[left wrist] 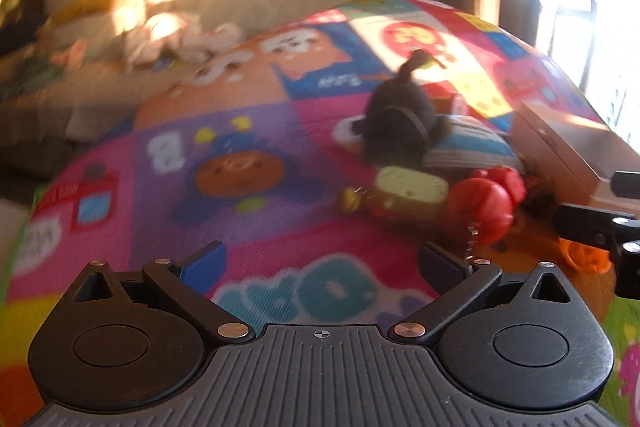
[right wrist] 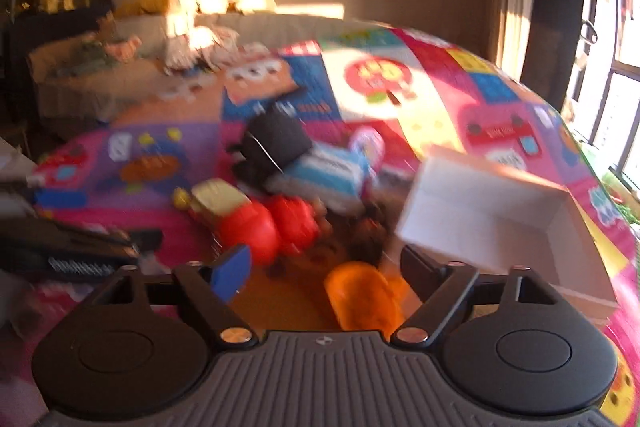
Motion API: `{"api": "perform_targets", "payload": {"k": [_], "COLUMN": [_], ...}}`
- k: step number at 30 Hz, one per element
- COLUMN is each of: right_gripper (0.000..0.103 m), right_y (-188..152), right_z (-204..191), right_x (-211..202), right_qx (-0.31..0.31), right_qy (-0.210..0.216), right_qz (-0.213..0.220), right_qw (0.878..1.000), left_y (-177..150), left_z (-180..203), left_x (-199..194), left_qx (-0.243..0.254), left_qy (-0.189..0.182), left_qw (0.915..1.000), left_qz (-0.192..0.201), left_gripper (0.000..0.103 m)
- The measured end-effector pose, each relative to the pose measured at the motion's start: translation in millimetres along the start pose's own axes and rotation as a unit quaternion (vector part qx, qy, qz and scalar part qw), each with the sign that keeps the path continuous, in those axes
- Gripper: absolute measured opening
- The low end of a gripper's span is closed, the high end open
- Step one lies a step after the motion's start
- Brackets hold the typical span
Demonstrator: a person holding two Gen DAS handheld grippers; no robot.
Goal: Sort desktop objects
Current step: 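Close the right tool on the red keychain toy and lift it, then grasp the orange cup toy with the left tool while the right tool holds the red toy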
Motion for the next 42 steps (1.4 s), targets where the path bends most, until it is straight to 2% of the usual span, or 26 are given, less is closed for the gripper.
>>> {"api": "perform_targets", "payload": {"k": [2, 4, 5, 7, 10, 12, 14, 17, 20, 23, 26, 28, 30, 32, 34, 37, 39, 42], "right_gripper": [0.084, 0.086, 0.087, 0.088, 0.090, 0.090, 0.084, 0.084, 0.084, 0.084, 0.084, 0.084, 0.084, 0.084, 0.084, 0.084, 0.087, 0.092], "right_y": [12, 23, 29, 38, 43, 42, 40, 38, 32, 14, -13, -32, -50, -65, -75, -87, -93, -103], "right_z": [-11, -21, -23, -26, -28, -31, -32, -29, -21, 0, 34, 56, 75, 92, 101, 104, 103, 105], "right_x": [10, 27, 37, 57, 78, 88, 91, 75, 32, -18, -51, -58, -58, -52, -44, -37, -35, -35], "right_qx": [-0.014, -0.030, -0.031, -0.030, -0.029, -0.034, -0.031, -0.029, -0.041, -0.056, -0.033, -0.008, 0.016, 0.047, 0.065, 0.070, 0.080, 0.093], "right_qy": [0.018, 0.026, 0.025, 0.014, 0.022, 0.032, 0.024, 0.034, 0.051, 0.031, -0.017, -0.048, -0.069, -0.077, -0.078, -0.078, -0.075, -0.074], "right_qz": [-0.006, -0.020, -0.027, -0.050, -0.074, -0.092, -0.090, -0.075, -0.041, -0.010, -0.013, -0.033, -0.055, -0.075, -0.085, -0.087, -0.081, -0.068], "right_qw": [1.000, 0.999, 0.999, 0.998, 0.997, 0.995, 0.995, 0.996, 0.997, 0.998, 0.999, 0.998, 0.996, 0.993, 0.991, 0.991, 0.991, 0.991], "left_y": [-1, -2, -2, -4, -9, -10, -10, -10, -11, -11, -6, -3, 0, 1, -1, -6, -6, -3], "left_z": [-9, -20, -28, -42, -60, -67, -69, -69, -68, -65, -51, -32, -4, 29, 68, 119, 141, 167], "left_x": [0, -2, -2, -3, -7, -7, -7, -7, -7, -7, -5, -7, -10, -14, -18, -15, -6, 9], "left_qx": [-0.025, -0.062, -0.083, -0.126, -0.185, -0.205, -0.211, -0.211, -0.210, -0.199, -0.158, -0.103, -0.043, 0.029, 0.113, 0.213, 0.247, 0.267], "left_qy": [-0.018, -0.011, -0.029, -0.044, -0.053, -0.064, -0.070, -0.070, -0.069, -0.065, -0.060, -0.064, -0.097, -0.140, -0.166, -0.158, -0.145, -0.140], "left_qw": [0.9995, 0.9980, 0.9961, 0.9908, 0.9805, 0.9755, 0.9737, 0.9737, 0.9741, 0.9768, 0.9851, 0.9921, 0.9941, 0.9897, 0.9796, 0.9639, 0.9579, 0.9533], "left_qz": [-0.001, 0.009, 0.009, 0.019, 0.041, 0.047, 0.049, 0.050, 0.047, 0.045, 0.035, 0.033, 0.025, 0.012, 0.009, 0.019, 0.019, 0.003], "left_gripper": [0.103, 0.103, 0.103, 0.103, 0.103, 0.103, 0.103, 0.103, 0.103, 0.103, 0.103, 0.103, 0.103, 0.103, 0.103, 0.103, 0.103, 0.103]}}
Point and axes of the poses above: each gripper's, at about its wrist camera, not at the fingertips, and x roughly the way its jaws point, z to its right, y to its top, the point moved 2 cm from there along x, roughly the way its jaws point, and after that the axes turned 13 degrees about -z, right-handed, at the moved point
